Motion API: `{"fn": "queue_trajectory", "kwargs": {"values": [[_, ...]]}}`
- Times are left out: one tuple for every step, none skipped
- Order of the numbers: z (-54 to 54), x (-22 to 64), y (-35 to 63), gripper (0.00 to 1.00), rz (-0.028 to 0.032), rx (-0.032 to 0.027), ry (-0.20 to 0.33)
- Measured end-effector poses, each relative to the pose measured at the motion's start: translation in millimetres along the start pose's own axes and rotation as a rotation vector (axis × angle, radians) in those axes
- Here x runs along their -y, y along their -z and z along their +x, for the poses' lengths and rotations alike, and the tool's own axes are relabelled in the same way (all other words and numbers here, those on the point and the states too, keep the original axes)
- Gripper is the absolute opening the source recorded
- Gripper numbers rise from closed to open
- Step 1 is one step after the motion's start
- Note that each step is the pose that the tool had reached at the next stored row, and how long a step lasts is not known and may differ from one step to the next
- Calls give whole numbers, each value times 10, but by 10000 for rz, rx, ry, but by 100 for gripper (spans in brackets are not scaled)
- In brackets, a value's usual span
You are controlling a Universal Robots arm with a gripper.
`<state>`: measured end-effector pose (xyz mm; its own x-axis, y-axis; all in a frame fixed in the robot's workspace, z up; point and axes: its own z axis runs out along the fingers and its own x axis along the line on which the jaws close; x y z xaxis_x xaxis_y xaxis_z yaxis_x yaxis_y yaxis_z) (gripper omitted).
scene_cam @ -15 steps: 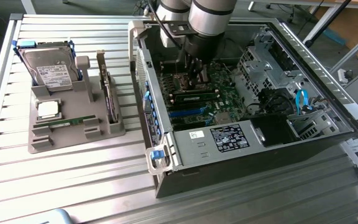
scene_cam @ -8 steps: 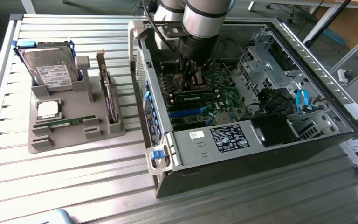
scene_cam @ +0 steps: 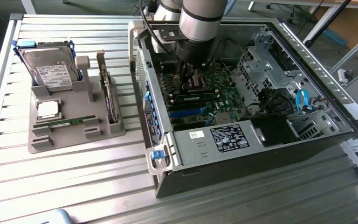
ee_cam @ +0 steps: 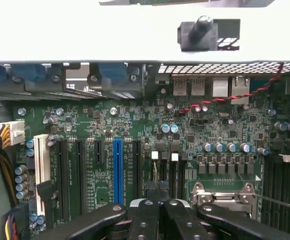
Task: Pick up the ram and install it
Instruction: 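Press down the ram until it locks into place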
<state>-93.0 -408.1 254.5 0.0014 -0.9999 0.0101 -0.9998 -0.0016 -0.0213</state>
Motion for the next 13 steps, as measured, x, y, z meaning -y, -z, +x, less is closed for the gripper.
{"fn": "queue_trajectory", "kwargs": {"values": [[1,-1,-21,11,1,1,-1],[2,-1,-37,11,1,1,-1],[2,-2,-51,11,1,1,-2],[3,-2,-64,11,1,1,-1],[3,-2,-72,11,1,1,-1],[3,-3,-88,11,1,1,-1],[4,-3,-108,11,1,1,-1],[4,-4,-118,11,0,0,-1],[4,-4,-130,11,0,0,-1],[4,-4,-146,11,0,0,-1],[4,-4,-155,11,0,0,0],[4,-5,-165,11,1,1,-1],[5,-5,-174,11,-2,-2,-1]]}}
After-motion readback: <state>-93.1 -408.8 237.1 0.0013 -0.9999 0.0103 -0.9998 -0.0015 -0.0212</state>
